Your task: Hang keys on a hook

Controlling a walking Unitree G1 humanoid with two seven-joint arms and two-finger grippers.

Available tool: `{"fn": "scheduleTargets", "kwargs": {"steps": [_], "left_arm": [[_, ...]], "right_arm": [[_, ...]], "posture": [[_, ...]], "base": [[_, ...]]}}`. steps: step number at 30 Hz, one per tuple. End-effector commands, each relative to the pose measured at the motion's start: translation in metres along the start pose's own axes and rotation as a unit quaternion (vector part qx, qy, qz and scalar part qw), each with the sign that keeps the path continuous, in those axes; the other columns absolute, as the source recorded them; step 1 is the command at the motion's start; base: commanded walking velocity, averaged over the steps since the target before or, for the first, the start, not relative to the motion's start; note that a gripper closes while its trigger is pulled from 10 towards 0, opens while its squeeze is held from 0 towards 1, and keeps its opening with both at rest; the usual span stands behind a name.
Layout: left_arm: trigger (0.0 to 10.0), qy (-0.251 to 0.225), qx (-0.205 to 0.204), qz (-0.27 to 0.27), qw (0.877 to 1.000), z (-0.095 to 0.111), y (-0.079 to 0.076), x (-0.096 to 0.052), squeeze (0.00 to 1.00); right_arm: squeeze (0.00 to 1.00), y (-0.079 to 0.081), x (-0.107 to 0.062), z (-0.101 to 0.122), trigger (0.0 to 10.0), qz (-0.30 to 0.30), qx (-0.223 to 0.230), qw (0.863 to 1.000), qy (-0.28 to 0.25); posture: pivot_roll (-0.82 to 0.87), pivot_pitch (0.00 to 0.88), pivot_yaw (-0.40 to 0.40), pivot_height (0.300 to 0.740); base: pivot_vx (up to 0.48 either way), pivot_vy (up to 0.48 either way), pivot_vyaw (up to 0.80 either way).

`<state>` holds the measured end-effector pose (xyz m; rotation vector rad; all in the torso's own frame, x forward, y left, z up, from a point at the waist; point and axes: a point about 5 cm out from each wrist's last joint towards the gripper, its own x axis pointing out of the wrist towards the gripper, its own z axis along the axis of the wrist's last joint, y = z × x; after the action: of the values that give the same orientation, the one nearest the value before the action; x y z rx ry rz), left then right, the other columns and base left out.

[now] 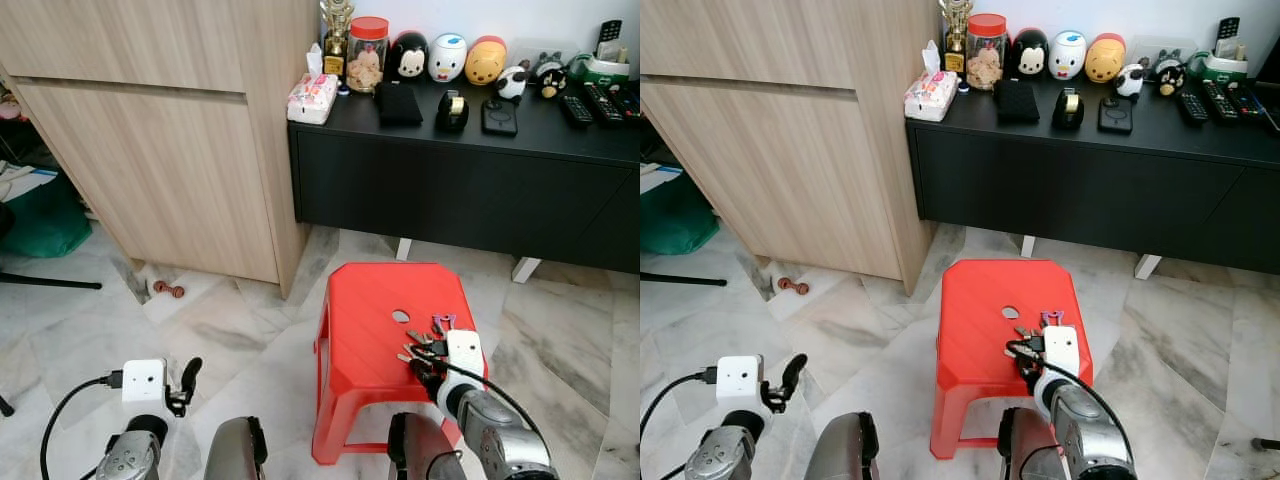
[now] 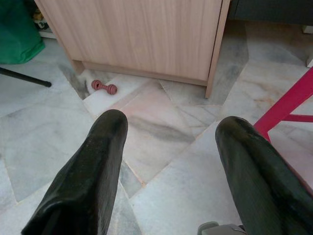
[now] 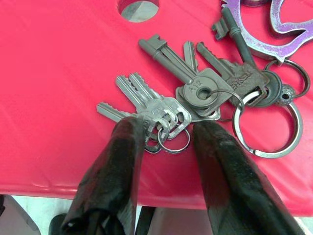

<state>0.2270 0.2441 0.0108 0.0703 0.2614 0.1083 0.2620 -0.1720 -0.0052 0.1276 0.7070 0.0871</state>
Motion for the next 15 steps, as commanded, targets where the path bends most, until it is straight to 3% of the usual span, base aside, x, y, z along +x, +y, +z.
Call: {"fn": "scheduleTargets", "kwargs": {"steps": [1, 15], "left_arm": [[10.0, 0.005, 0.003, 0.003, 1.000, -0.0038, 0.0008, -0.0030, 0.00], [10.0, 0.006, 0.004, 0.007, 1.000, -0.0043, 0.0020, -0.0021, 0.00]], "right_arm": [[0.00, 0.0029, 0.0015, -0.0012, 0.0, 0.006, 0.003, 1.000, 0.002], [0.00, 0.0127, 0.0029, 0.0040, 0.0, 0.034, -0.026, 0.999, -0.023]], "posture": [[0.02, 0.068, -0.012, 0.583], [0.02, 0.059, -0.015, 0.583]], "base": [[0.000, 0.000, 0.00], [0.000, 0.000, 0.00]]}}
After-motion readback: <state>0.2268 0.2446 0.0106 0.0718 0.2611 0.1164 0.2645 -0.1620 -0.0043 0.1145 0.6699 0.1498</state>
